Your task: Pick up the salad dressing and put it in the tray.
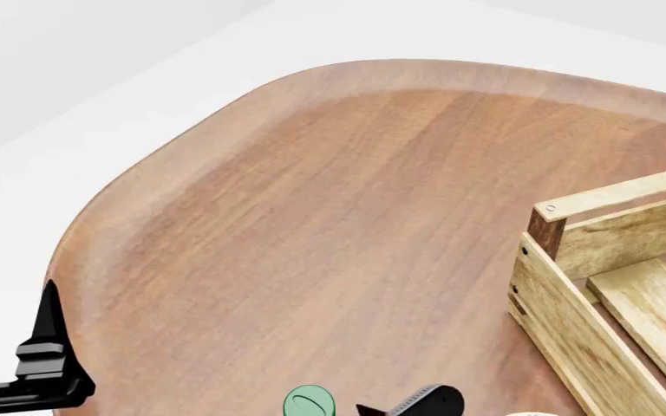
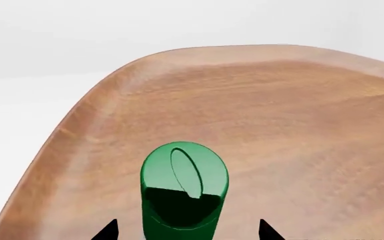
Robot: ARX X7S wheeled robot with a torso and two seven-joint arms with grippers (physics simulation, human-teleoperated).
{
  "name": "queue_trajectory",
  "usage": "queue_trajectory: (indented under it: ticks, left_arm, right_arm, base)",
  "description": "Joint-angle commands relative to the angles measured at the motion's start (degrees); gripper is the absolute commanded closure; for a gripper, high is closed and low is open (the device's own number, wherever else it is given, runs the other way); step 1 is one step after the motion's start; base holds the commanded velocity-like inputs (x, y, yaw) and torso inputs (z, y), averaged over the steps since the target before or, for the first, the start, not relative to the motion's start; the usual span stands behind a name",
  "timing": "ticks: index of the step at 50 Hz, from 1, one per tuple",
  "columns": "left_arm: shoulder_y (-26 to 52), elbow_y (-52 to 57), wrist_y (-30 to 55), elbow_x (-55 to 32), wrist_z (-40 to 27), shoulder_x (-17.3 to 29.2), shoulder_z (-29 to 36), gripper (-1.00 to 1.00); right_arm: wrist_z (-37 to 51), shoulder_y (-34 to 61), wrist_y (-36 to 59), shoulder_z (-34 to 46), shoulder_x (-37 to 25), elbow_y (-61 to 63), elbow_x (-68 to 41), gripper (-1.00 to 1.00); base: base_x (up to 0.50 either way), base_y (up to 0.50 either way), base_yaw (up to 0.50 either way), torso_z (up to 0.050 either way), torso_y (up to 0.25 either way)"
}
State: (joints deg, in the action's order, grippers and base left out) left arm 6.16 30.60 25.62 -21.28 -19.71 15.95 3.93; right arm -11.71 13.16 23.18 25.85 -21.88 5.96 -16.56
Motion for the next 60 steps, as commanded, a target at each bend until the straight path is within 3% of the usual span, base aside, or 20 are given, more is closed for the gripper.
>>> queue_trajectory:
  ticks: [1,15,16,38,60]
  left_arm:
    - [0.2,0.0,0.1,-0.2,-0.3,0.2,0.2,-1.00]
    - [0.0,-0.2,-0.4,-0.4,-0.5,0.5,0.2,-1.00]
    - [0.0,-0.1,-0.4,-0.4,-0.6,0.5,0.2,-1.00]
    - [-0.3,-0.4,-1.2,-0.3,-0.9,0.8,0.8,-1.00]
    - [-0.2,-0.4,-1.4,-0.7,-1.3,1.1,1.1,-1.00]
  right_arm:
    - [0.7,2.5,-0.6,0.1,1.2,-4.3,1.0,-1.00]
    - [-1.5,3.5,-2.1,2.7,2.2,-6.5,1.5,-1.00]
    - [-1.3,3.5,-2.3,2.8,2.4,-6.7,1.8,1.00]
    - [1.8,0.8,-1.8,-0.2,0.3,0.8,-0.1,1.00]
    - [8.1,-0.4,4.2,-9.2,-4.3,20.7,-5.7,1.00]
  base:
    - [0.00,0.00,0.00,0.000,0.000]
    - [0.00,0.00,0.00,0.000,0.000]
    - [0.00,0.00,0.00,0.000,0.000]
    - [0.00,0.00,0.00,0.000,0.000]
    - [0.00,0.00,0.00,0.000,0.001]
